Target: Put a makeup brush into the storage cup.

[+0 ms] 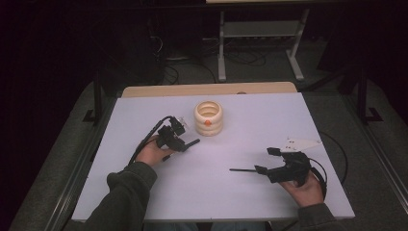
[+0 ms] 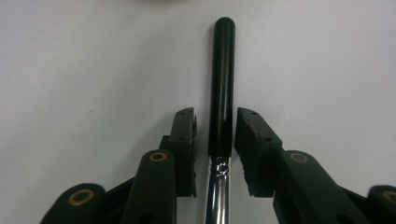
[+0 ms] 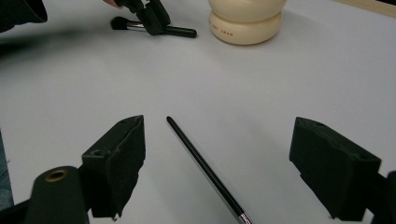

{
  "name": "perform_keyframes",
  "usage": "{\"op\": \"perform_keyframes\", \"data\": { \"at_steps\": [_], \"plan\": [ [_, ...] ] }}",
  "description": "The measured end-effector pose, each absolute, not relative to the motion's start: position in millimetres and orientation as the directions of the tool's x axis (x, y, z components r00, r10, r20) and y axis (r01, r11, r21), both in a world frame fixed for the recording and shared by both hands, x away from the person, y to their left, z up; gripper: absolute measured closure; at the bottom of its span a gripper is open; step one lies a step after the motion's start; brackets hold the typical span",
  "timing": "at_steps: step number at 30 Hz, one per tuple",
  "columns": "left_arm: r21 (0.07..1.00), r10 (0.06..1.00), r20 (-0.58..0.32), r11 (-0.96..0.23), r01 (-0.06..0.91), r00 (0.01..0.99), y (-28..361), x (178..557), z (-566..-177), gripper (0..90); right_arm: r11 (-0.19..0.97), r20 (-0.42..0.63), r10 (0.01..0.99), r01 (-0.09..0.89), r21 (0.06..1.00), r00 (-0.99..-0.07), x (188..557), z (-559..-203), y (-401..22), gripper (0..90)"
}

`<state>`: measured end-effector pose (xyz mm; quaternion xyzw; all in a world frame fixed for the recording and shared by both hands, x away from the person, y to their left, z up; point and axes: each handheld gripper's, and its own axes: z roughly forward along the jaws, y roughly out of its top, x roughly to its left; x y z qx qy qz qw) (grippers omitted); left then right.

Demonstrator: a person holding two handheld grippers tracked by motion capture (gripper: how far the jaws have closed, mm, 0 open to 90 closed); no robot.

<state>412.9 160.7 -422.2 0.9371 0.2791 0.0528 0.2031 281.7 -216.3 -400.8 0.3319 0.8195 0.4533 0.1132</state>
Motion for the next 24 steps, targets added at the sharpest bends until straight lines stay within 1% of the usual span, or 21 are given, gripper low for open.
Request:
{"op": "perform_keyframes", "data": {
  "at_steps": [7, 18, 19, 22, 24],
  "plan": [
    [0.404, 0.538, -0.011, -0.769, 0.496, 0.843, 158.7, 410.7, -422.1, 78.6, 0.369, 0.112, 0.647, 0.439, 0.819, -0.754, 281.2, -400.6, -216.4, 17.3],
    [0.372, 0.550, -0.043, -0.766, 0.525, 0.834, 159.2, 414.8, -419.7, 79.9, 0.371, 0.112, 0.645, 0.437, 0.819, -0.756, 280.9, -400.5, -215.4, 17.6],
    [0.384, 0.564, -0.060, -0.749, 0.540, 0.824, 159.0, 414.0, -420.5, 79.9, 0.371, 0.112, 0.644, 0.438, 0.819, -0.756, 281.0, -400.6, -215.5, 17.7],
    [0.382, 0.560, -0.066, -0.750, 0.540, 0.826, 161.5, 414.4, -417.4, 80.0, 0.372, 0.112, 0.643, 0.438, 0.819, -0.757, 281.1, -400.7, -215.2, 17.8],
    [0.398, 0.564, -0.071, -0.741, 0.541, 0.823, 162.7, 413.7, -415.0, 80.0, 0.374, 0.114, 0.642, 0.440, 0.817, -0.758, 280.8, -400.5, -214.9, 18.2]
  ]
}}
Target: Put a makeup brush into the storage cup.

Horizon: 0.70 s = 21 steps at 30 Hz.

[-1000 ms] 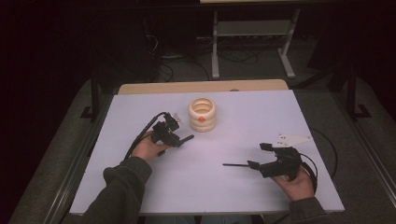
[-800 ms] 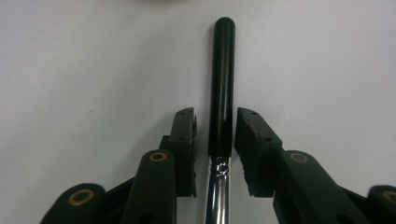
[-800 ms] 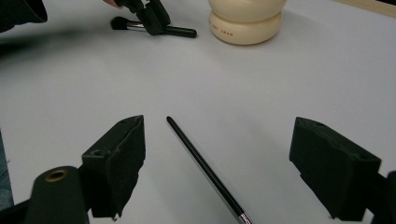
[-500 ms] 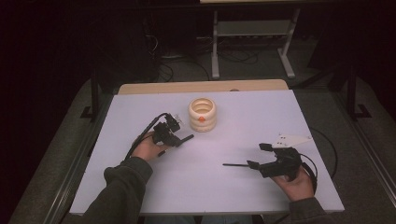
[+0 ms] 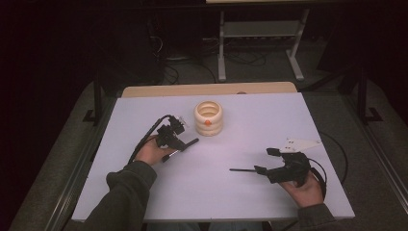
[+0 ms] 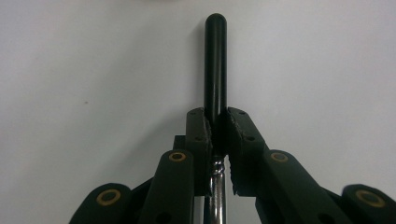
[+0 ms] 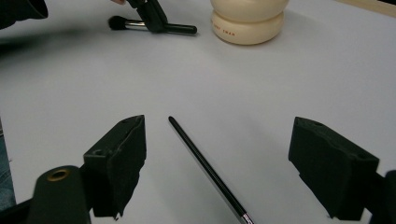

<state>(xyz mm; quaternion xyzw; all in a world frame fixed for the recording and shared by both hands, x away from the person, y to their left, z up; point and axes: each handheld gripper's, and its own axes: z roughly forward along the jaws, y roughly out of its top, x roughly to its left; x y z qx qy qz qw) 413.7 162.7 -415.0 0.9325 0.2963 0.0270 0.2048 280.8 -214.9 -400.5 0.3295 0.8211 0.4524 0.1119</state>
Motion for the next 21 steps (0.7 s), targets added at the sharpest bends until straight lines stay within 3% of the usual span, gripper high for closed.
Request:
{"op": "perform_keyframes", "data": {
  "at_steps": [21],
  "plan": [
    [0.450, 0.493, -0.077, -0.758, 0.472, 0.867, 173.9, 388.5, -381.0, 79.9, 0.422, 0.088, 0.618, 0.424, 0.801, -0.781, 277.3, -395.3, -201.8, 18.2]
  ]
}}
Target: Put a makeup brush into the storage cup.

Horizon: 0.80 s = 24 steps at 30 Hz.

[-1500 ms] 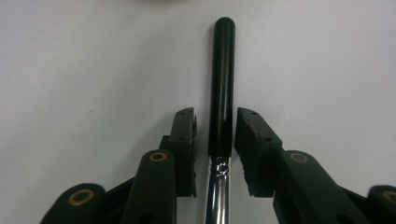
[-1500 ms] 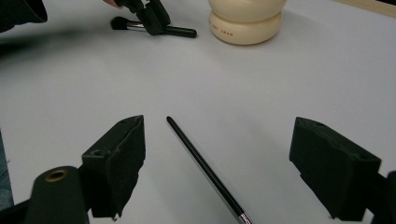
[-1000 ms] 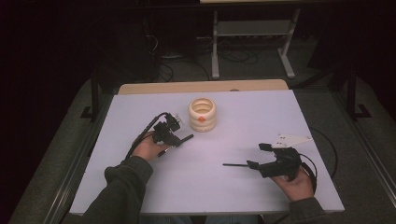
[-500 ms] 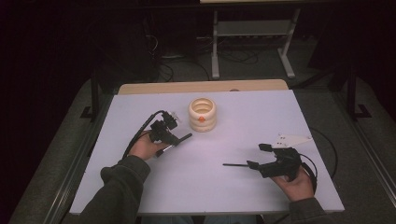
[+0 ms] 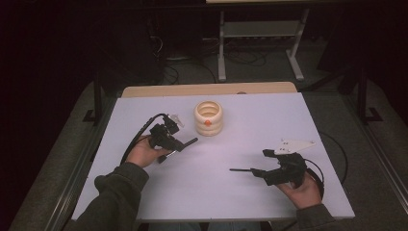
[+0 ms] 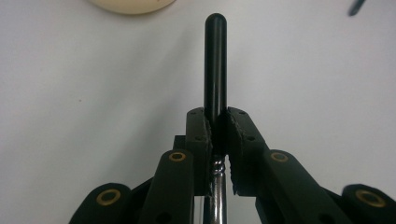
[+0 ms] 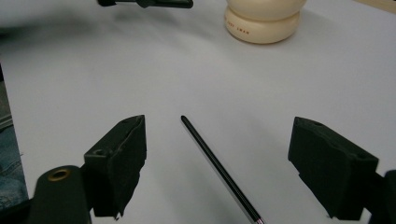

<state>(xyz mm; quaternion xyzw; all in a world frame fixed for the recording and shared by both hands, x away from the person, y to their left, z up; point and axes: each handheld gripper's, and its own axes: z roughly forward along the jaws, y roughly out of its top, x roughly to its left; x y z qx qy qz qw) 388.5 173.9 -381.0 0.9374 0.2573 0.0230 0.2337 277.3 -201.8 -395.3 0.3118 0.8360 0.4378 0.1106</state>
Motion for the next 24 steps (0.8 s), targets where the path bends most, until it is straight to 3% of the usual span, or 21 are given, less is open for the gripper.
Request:
{"op": "perform_keyframes", "data": {
  "at_steps": [24],
  "plan": [
    [0.521, 0.342, -0.098, -0.783, 0.341, 0.934, 160.7, 346.9, -353.8, 79.9, 0.551, 0.029, 0.493, 0.338, 0.763, -0.870, 287.6, -341.8, -161.3, 20.1]
  ]
}}
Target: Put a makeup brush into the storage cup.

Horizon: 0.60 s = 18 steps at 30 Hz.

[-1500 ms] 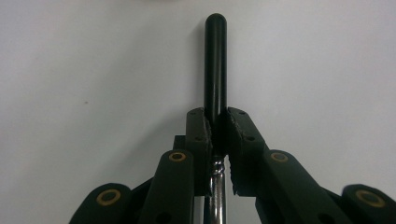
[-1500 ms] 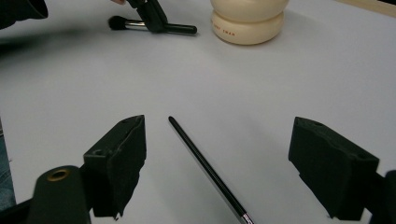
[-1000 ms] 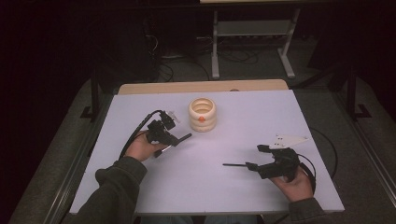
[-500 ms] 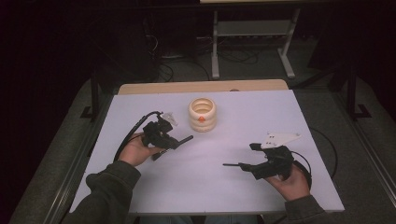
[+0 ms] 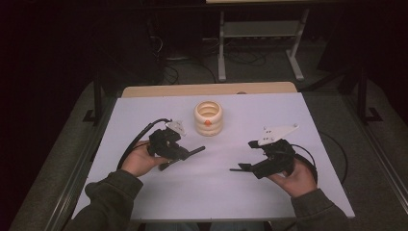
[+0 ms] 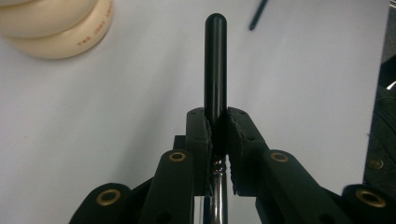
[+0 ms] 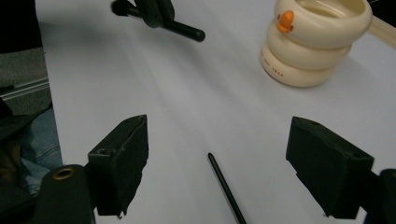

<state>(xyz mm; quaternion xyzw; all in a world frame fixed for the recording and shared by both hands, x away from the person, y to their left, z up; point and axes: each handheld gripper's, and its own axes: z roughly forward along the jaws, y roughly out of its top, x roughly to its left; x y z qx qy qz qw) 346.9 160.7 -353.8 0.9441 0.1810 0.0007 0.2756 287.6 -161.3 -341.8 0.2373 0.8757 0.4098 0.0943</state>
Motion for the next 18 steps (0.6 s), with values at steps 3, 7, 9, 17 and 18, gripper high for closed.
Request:
{"op": "perform_keyframes", "data": {
  "at_steps": [3, 7, 9, 17, 18],
  "plan": [
    [0.522, 0.325, -0.099, -0.788, 0.328, 0.940, 156.4, 343.1, -353.2, 79.9, 0.575, 0.021, 0.466, 0.321, 0.753, -0.884, 291.6, -334.9, -155.0, 20.3],
    [0.532, 0.298, -0.099, -0.790, 0.303, 0.950, 151.4, 338.8, -351.9, 79.9, 0.595, 0.022, 0.435, 0.306, 0.743, -0.900, 297.4, -328.8, -147.7, 20.7],
    [0.540, 0.279, -0.103, -0.790, 0.289, 0.955, 149.4, 337.2, -350.2, 79.9, 0.599, 0.024, 0.419, 0.296, 0.744, -0.908, 300.0, -327.8, -145.8, 20.9],
    [0.542, 0.227, -0.092, -0.806, 0.240, 0.970, 136.5, 328.1, -346.2, 79.9, 0.619, 0.054, 0.378, 0.296, 0.728, -0.924, 307.0, -330.7, -138.9, 22.2],
    [0.540, 0.219, -0.092, -0.808, 0.233, 0.971, 134.6, 327.0, -345.8, 79.9, 0.624, 0.057, 0.374, 0.297, 0.723, -0.926, 308.0, -331.4, -138.0, 22.3]
  ]
}}
